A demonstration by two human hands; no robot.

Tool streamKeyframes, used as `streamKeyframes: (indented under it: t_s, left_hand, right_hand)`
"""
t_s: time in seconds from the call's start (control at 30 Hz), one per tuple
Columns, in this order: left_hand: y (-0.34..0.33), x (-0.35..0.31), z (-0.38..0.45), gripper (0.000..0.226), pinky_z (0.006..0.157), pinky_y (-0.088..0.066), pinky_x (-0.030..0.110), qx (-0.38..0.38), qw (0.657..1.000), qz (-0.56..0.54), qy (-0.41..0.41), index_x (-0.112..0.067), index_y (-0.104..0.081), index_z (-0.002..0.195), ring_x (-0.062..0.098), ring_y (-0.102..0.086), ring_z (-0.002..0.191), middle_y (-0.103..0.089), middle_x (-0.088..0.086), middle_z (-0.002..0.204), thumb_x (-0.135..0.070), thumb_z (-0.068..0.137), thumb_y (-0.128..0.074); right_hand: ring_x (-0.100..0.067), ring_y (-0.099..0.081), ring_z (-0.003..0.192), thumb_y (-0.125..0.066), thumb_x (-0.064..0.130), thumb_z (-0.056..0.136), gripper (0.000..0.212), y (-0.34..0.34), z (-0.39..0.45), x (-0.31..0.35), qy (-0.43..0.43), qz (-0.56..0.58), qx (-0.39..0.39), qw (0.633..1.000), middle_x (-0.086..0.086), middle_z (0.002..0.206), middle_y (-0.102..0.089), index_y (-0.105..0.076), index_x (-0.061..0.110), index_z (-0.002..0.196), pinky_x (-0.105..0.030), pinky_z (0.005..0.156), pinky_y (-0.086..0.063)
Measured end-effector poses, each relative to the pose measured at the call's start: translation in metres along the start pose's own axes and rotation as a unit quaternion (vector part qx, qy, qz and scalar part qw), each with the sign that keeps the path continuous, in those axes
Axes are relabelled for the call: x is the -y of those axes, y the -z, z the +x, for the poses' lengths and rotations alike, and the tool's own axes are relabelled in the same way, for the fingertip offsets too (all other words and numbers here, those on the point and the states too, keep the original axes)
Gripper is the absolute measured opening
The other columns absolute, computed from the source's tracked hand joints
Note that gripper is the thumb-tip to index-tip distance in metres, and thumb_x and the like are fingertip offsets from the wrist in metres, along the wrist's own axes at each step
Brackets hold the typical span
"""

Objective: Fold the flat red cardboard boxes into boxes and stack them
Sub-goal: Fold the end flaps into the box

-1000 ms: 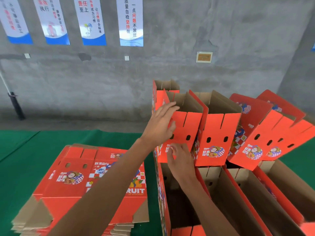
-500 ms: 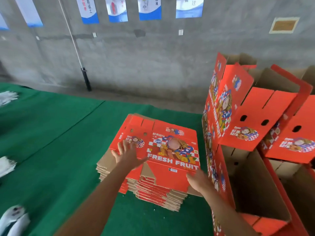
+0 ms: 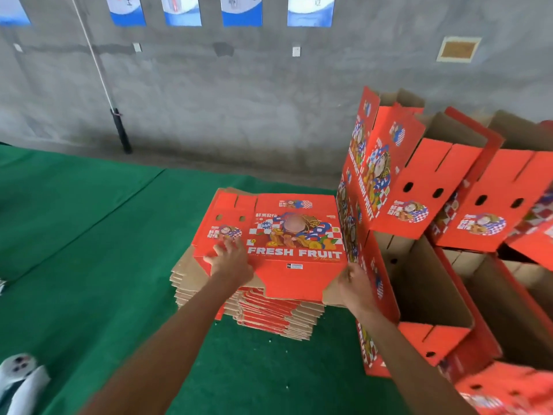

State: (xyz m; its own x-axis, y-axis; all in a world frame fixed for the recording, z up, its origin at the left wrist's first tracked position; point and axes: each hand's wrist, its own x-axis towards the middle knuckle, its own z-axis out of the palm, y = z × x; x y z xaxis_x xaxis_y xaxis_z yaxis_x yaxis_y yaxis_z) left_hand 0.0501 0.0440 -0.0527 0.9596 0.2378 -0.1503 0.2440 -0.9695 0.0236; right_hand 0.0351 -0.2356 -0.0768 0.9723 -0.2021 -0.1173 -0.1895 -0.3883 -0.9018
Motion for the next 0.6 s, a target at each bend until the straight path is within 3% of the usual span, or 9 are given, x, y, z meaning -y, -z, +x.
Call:
streamKeyframes:
  t_s: [0.07,0.13,0.2,0.27,0.3,0.43,0.53,0.6]
  left_hand:
    - [0.007,-0.003,-0.015,0.079,0.112,-0.039,0.065,-0.038,0.999,0.006,-0.037,-0.006,-0.007,0.161,0.044,-0.034,0.145,-0.03,0.022,0.16,-0.016,0.098,-0.053]
    - [0.015,-0.001,-0.03,0.073,0.109,-0.047,0.054,-0.069,0.996,0.009,-0.06,-0.003,-0.012,0.16,0.041,-0.045,0.139,-0.04,0.022,0.153,-0.004,0.098,-0.051]
    - [0.026,0.007,-0.044,0.059,0.101,-0.053,0.045,-0.108,0.991,0.029,-0.077,-0.003,-0.027,0.154,0.036,-0.058,0.128,-0.053,0.019,0.142,-0.002,0.099,-0.049]
    - [0.044,0.02,-0.058,0.039,0.089,-0.056,0.042,-0.148,0.985,0.036,-0.081,-0.007,-0.049,0.137,0.033,-0.068,0.113,-0.066,0.014,0.126,-0.001,0.099,-0.047]
    - [0.055,0.027,-0.064,0.033,0.086,-0.057,0.042,-0.166,0.982,0.039,-0.08,-0.01,-0.056,0.128,0.033,-0.07,0.108,-0.069,0.012,0.119,-0.001,0.098,-0.047]
    - [0.095,0.06,-0.086,0.023,0.078,-0.055,0.039,-0.21,0.972,0.077,-0.07,-0.016,-0.063,0.117,0.033,-0.072,0.103,-0.072,0.009,0.109,-0.011,0.099,-0.05]
    - [0.114,0.074,-0.099,0.019,0.064,-0.045,0.03,-0.248,0.96,0.118,-0.053,-0.02,-0.069,0.108,0.026,-0.074,0.094,-0.075,0.001,0.101,-0.023,0.101,-0.051]
    - [0.125,0.077,-0.109,0.023,0.062,-0.042,0.029,-0.265,0.953,0.138,-0.046,-0.02,-0.071,0.105,0.023,-0.074,0.092,-0.075,0.0,0.098,-0.03,0.104,-0.05]
  right_hand:
    - [0.004,-0.051,0.084,-0.052,0.015,0.105,0.026,0.004,-0.015,0.013,0.011,0.015,-0.011,1.0,0.019,0.094,-0.055,-0.053,0.013,0.132,-0.019,0.073,-0.042]
    - [0.002,-0.053,0.087,-0.057,0.013,0.102,0.036,0.007,-0.032,0.022,0.011,0.019,-0.007,1.0,0.018,0.096,-0.055,-0.051,0.014,0.137,-0.015,0.067,-0.037]
    - [-0.016,-0.062,0.11,-0.064,0.014,0.099,0.047,0.011,-0.053,0.03,0.017,0.024,0.011,0.999,0.008,0.111,-0.063,-0.047,0.014,0.142,-0.025,0.081,-0.048]
    - [-0.024,-0.052,0.133,-0.061,0.016,0.101,0.054,0.018,-0.072,0.036,0.058,-0.038,-0.01,0.998,-0.001,0.138,-0.058,-0.042,0.015,0.151,-0.039,0.107,-0.045]
    - [-0.024,-0.05,0.136,-0.058,0.018,0.103,0.052,0.023,-0.08,0.039,0.088,-0.077,-0.03,0.993,-0.003,0.145,-0.055,-0.042,0.015,0.152,-0.039,0.11,-0.043]
    - [-0.023,-0.058,0.126,-0.052,0.021,0.104,0.046,0.044,-0.113,0.06,0.198,-0.192,-0.046,0.96,-0.002,0.14,-0.059,-0.047,0.017,0.149,-0.038,0.102,-0.049]
    - [-0.023,-0.065,0.113,-0.052,0.021,0.102,0.048,0.069,-0.134,0.08,0.212,-0.236,-0.057,0.947,-0.002,0.137,-0.062,-0.048,0.019,0.15,-0.04,0.094,-0.054]
    - [-0.022,-0.07,0.095,-0.052,0.021,0.1,0.044,0.091,-0.145,0.096,0.209,-0.24,-0.059,0.946,-0.001,0.125,-0.069,-0.054,0.023,0.144,-0.038,0.085,-0.057]
